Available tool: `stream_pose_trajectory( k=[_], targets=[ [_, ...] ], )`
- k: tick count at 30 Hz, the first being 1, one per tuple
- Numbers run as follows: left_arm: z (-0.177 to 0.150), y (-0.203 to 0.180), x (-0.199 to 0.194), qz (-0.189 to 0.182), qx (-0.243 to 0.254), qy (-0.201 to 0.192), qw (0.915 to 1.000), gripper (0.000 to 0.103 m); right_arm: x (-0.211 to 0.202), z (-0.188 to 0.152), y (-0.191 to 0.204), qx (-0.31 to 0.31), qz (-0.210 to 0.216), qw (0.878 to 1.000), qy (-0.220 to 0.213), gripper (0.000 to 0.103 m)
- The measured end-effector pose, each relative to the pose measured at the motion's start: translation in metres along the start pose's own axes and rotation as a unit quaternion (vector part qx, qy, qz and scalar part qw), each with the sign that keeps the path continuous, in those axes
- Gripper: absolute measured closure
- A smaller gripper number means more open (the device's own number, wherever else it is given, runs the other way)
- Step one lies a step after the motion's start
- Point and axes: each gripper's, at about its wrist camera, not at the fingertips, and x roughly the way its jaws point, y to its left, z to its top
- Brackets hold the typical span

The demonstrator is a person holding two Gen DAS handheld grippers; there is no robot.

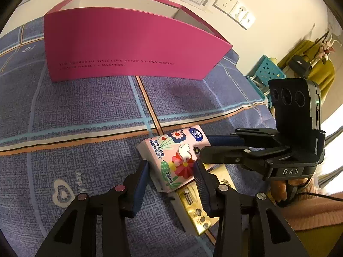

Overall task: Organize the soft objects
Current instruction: 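Lower the right tool onto the floral tissue packet and grasp it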

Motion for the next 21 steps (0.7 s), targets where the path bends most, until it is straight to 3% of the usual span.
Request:
stream_pose_trajectory(
  k=[21],
  targets=[
    [0.041,-0.011,-0.015,0.004,0.039,-0.042,0.9984,0.061,-0.024,0.027,0.003,-0.019,-0.025,0.998,-0.054,0.072]
  ],
)
